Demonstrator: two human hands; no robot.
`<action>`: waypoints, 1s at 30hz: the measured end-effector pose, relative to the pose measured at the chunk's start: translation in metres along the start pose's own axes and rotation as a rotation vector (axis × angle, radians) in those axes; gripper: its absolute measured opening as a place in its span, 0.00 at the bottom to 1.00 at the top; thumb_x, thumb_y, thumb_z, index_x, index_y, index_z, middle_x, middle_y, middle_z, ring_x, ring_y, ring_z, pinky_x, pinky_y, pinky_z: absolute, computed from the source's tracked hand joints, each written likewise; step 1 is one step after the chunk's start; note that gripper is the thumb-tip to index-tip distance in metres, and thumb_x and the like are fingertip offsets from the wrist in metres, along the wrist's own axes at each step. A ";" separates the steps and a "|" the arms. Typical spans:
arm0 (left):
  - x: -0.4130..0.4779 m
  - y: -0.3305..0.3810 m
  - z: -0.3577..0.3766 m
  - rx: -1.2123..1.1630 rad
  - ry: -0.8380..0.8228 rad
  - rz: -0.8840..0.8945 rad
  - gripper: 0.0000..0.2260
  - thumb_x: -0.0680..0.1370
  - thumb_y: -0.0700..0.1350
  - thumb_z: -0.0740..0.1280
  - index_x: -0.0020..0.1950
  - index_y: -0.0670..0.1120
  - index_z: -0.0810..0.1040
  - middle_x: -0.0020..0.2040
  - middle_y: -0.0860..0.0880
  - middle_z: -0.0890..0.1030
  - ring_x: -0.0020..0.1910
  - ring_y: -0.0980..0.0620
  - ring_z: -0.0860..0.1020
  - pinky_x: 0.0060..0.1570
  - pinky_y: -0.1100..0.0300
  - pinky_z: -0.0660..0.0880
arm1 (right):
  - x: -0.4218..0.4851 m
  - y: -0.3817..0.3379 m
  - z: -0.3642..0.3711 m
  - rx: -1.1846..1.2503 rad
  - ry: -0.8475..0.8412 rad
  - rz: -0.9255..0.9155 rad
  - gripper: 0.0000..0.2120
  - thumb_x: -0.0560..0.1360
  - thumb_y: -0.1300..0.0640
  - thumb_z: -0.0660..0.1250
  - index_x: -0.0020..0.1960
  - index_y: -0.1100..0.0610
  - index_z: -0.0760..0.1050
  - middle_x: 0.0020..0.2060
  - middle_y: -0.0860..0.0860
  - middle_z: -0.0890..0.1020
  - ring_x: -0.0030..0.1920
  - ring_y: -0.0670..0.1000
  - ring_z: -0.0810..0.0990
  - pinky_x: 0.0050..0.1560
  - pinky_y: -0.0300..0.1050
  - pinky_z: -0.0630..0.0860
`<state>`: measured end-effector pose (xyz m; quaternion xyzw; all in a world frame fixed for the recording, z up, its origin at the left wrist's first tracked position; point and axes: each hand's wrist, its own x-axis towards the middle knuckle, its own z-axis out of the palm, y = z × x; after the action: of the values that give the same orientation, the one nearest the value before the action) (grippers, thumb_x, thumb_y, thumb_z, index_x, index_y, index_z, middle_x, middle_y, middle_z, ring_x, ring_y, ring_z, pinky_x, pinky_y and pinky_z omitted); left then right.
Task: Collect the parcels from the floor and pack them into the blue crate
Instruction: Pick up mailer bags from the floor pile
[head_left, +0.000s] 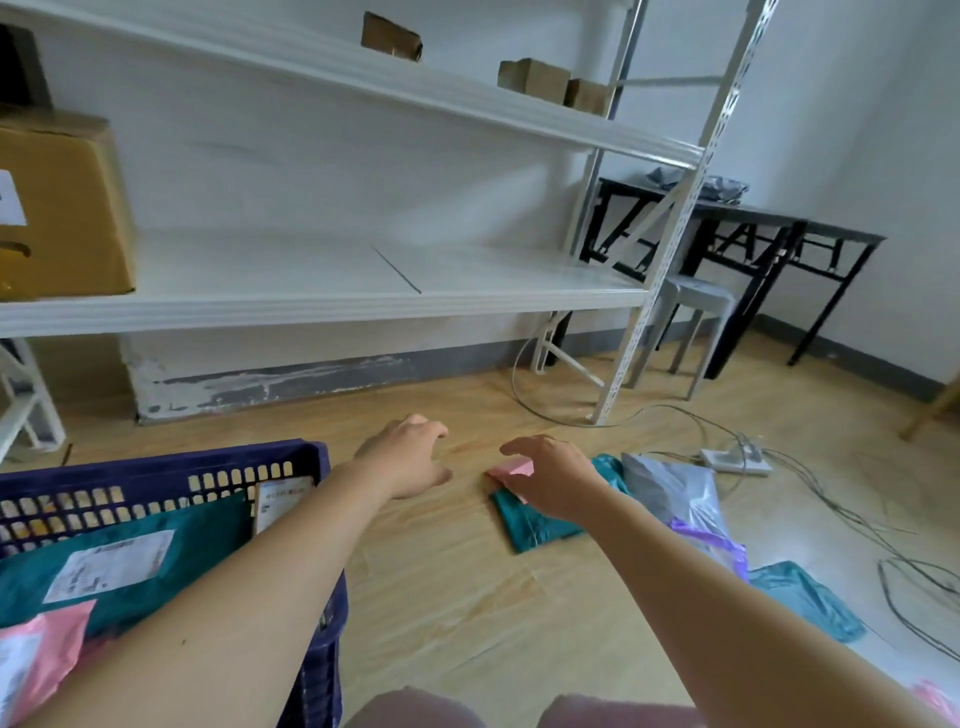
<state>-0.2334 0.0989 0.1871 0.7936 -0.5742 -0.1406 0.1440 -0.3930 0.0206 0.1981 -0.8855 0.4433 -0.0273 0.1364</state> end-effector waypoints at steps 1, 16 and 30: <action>-0.001 0.007 0.000 -0.003 0.013 0.018 0.26 0.77 0.52 0.65 0.73 0.51 0.62 0.74 0.50 0.62 0.69 0.48 0.66 0.64 0.52 0.69 | -0.003 0.005 -0.003 0.002 0.001 0.007 0.20 0.76 0.52 0.63 0.68 0.46 0.70 0.68 0.50 0.72 0.66 0.54 0.71 0.69 0.61 0.63; 0.058 0.102 0.059 0.028 0.049 0.236 0.20 0.78 0.49 0.63 0.69 0.52 0.68 0.69 0.53 0.67 0.65 0.51 0.69 0.62 0.55 0.70 | -0.003 0.123 -0.005 0.150 0.057 0.109 0.16 0.77 0.56 0.61 0.64 0.51 0.74 0.62 0.52 0.77 0.60 0.52 0.76 0.57 0.43 0.72; 0.191 0.187 0.205 0.094 -0.208 0.390 0.25 0.77 0.48 0.62 0.74 0.52 0.61 0.72 0.51 0.64 0.71 0.50 0.64 0.69 0.53 0.63 | 0.056 0.316 0.078 0.327 0.088 0.474 0.12 0.72 0.61 0.64 0.53 0.54 0.81 0.53 0.52 0.82 0.54 0.55 0.78 0.53 0.44 0.74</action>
<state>-0.4185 -0.1531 0.0605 0.6548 -0.7343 -0.1642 0.0713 -0.5914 -0.1872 0.0354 -0.7213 0.6332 -0.1043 0.2605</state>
